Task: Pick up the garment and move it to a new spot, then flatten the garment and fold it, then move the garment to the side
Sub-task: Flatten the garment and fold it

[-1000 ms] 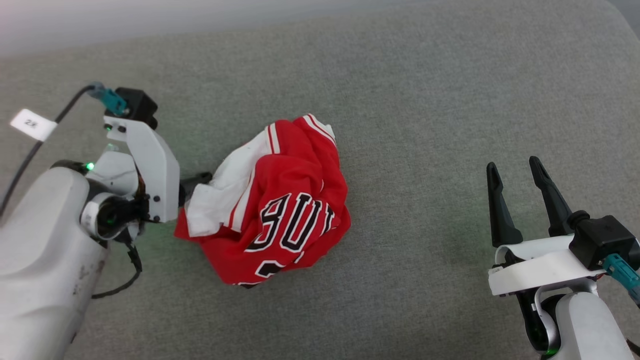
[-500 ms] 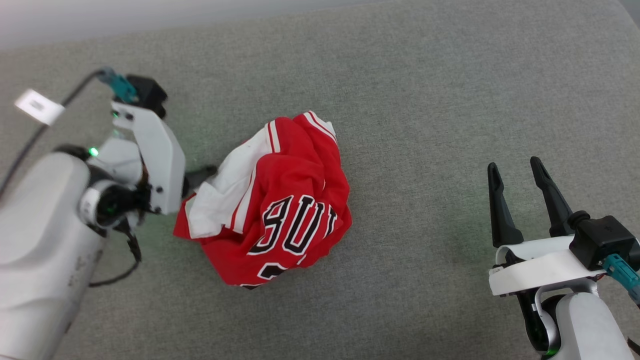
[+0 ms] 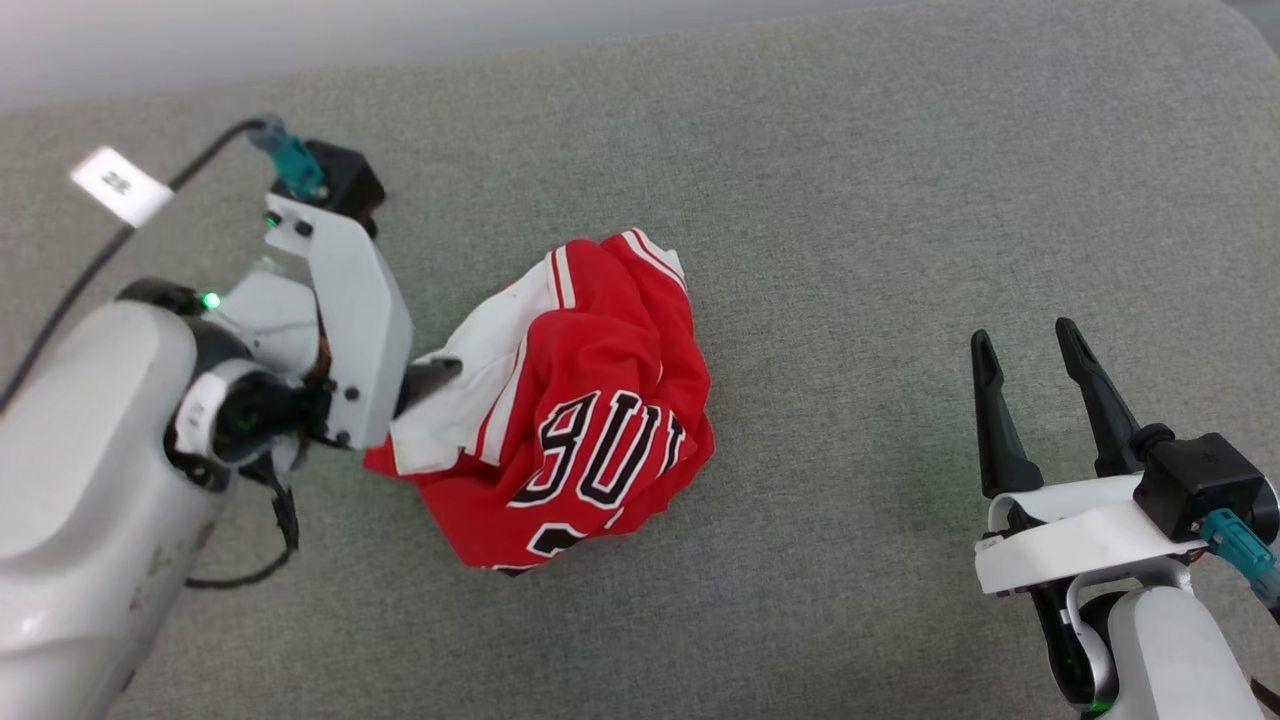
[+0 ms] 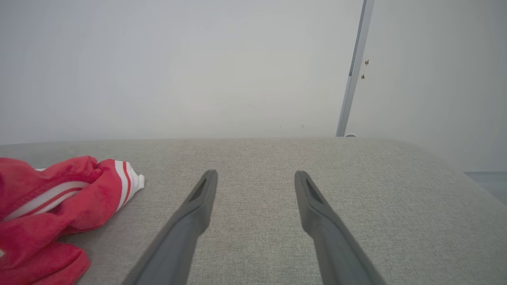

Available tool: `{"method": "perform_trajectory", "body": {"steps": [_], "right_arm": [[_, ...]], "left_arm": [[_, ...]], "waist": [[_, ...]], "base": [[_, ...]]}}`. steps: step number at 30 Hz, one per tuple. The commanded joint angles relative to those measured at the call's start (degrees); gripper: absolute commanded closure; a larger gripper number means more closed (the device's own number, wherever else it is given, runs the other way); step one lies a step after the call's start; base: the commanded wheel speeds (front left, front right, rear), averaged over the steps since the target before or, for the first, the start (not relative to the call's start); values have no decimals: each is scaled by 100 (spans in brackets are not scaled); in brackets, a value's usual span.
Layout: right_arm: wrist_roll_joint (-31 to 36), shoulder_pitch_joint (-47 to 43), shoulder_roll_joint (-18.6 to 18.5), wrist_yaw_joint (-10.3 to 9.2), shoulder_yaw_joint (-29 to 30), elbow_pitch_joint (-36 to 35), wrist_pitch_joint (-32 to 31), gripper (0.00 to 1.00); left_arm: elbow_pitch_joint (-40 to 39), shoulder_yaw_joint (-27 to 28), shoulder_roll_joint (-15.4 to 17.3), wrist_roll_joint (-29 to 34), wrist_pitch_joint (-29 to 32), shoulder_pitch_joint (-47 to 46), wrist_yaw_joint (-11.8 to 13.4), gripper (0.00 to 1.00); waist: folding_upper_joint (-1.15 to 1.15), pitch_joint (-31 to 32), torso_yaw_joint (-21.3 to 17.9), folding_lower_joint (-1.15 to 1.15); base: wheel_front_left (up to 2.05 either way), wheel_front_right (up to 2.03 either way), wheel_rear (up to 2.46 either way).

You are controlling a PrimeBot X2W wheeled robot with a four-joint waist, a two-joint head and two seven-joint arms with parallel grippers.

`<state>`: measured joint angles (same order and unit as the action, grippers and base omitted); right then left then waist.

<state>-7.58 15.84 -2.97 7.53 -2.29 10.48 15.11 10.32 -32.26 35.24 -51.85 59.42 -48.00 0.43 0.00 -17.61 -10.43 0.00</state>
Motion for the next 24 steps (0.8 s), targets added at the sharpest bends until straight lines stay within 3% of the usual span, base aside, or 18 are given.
{"method": "perform_trajectory", "body": {"steps": [1,7,8,9,10,11,24], "right_arm": [[-28,29,14,-8,-8,-7,6,0],[-53,11,14,-8,2,-25,6,0],[-62,9,14,-8,3,-28,5,0],[-61,10,13,-8,3,-29,5,0],[-58,11,13,-8,1,-36,5,0],[-61,12,14,-8,-1,-42,5,0],[-51,1,14,-8,47,-40,5,0]], "left_arm": [[-115,-34,77,59,89,80,78,0],[-548,-134,266,53,514,312,429,0],[-609,-126,275,49,521,345,476,7],[-651,-118,283,51,510,380,520,25],[-688,-127,287,40,520,419,533,59],[-718,-113,270,1,502,454,550,100],[-829,86,288,-72,218,459,557,100]], "waist": [[0,-6,-1,0],[0,-23,-6,0],[0,-28,-6,0],[0,-34,-5,0],[0,-39,-4,0],[0,-44,-2,0],[0,-27,46,0]], "base": [[0,0,0],[0,0,0],[0,0,0],[0,0,0],[0,0,0],[0,0,0],[0,0,0]]}}
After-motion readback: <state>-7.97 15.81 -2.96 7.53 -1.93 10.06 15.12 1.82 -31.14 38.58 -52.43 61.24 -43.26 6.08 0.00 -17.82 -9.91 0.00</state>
